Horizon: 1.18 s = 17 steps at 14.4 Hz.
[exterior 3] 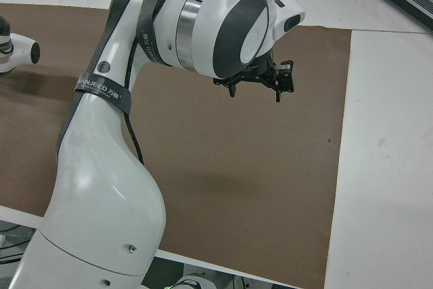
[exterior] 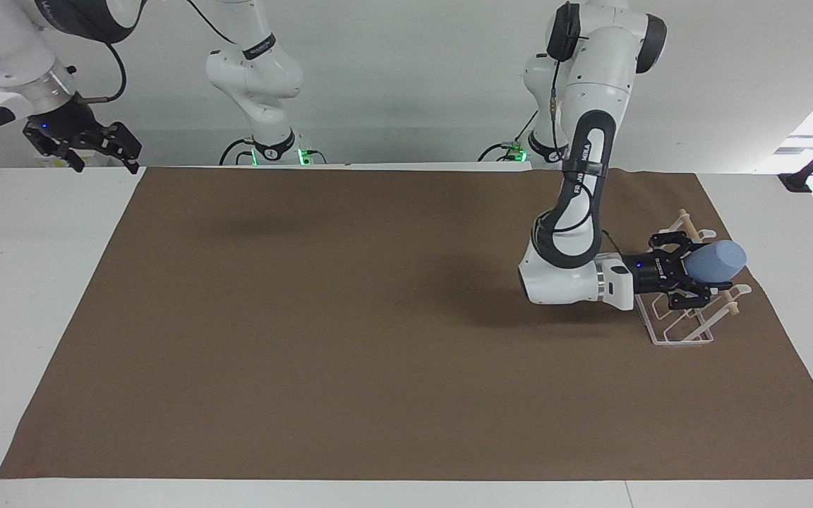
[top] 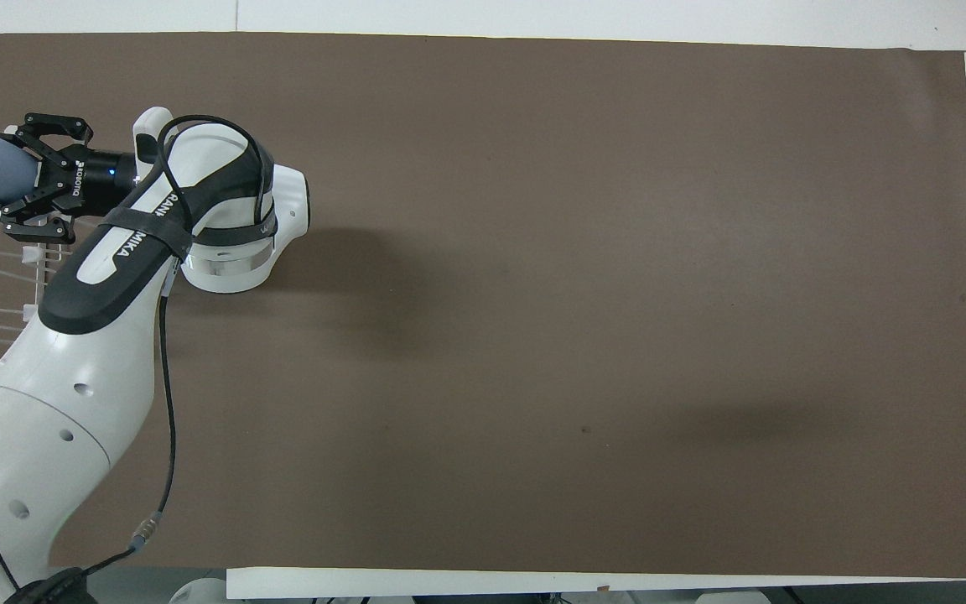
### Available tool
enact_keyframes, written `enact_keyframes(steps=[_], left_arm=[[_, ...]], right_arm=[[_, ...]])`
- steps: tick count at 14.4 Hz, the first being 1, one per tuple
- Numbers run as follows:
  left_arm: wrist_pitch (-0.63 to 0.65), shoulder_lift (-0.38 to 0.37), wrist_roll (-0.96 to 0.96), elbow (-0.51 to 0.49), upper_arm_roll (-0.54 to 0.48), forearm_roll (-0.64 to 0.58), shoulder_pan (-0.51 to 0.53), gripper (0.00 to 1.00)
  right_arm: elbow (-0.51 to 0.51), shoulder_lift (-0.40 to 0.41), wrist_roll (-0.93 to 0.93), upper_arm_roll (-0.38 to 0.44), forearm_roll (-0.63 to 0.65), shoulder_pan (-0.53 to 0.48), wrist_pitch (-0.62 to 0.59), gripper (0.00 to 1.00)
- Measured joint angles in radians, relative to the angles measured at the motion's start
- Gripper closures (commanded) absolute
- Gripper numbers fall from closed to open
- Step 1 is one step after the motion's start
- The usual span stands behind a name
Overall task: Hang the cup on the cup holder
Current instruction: 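Carry the cup with the left gripper onto a rack peg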
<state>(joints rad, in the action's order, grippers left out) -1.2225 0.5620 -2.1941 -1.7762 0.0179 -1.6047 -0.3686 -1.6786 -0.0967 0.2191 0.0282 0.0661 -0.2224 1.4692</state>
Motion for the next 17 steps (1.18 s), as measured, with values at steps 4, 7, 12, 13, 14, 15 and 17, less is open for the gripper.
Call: enact_keyframes(steps=[4, 7, 12, 13, 14, 15, 17], left_arm=[[-0.011, 0.04, -0.038, 0.003, 0.003, -0.014, 0.011, 1.0], [-0.027, 0.041, -0.045, 0.003, 0.007, -0.014, 0.01, 1.0], [-0.053, 0.05, -0.061, 0.003, 0.007, -0.013, 0.012, 0.0], [-0.054, 0.05, -0.063, 0.003, 0.006, -0.013, 0.012, 0.0], [-0.057, 0.05, -0.063, 0.003, 0.006, -0.013, 0.013, 0.0], [-0.064, 0.05, -0.063, 0.003, 0.006, -0.013, 0.013, 0.0], [-0.086, 0.05, -0.063, 0.004, 0.006, -0.013, 0.014, 0.0]], right_arm=[[0.0, 0.0, 0.0, 0.0, 0.0, -0.001, -0.013, 0.0], [0.0, 0.0, 0.0, -0.009, 0.0, 0.003, -0.022, 0.0], [0.0, 0.0, 0.0, -0.009, 0.0, 0.002, -0.034, 0.0], [0.0, 0.0, 0.0, -0.009, 0.0, 0.002, -0.035, 0.0], [0.0, 0.0, 0.0, -0.009, 0.0, 0.002, -0.035, 0.0], [0.0, 0.0, 0.0, -0.009, 0.0, 0.002, -0.035, 0.0], [0.0, 0.0, 0.0, -0.009, 0.0, 0.002, -0.035, 0.0]])
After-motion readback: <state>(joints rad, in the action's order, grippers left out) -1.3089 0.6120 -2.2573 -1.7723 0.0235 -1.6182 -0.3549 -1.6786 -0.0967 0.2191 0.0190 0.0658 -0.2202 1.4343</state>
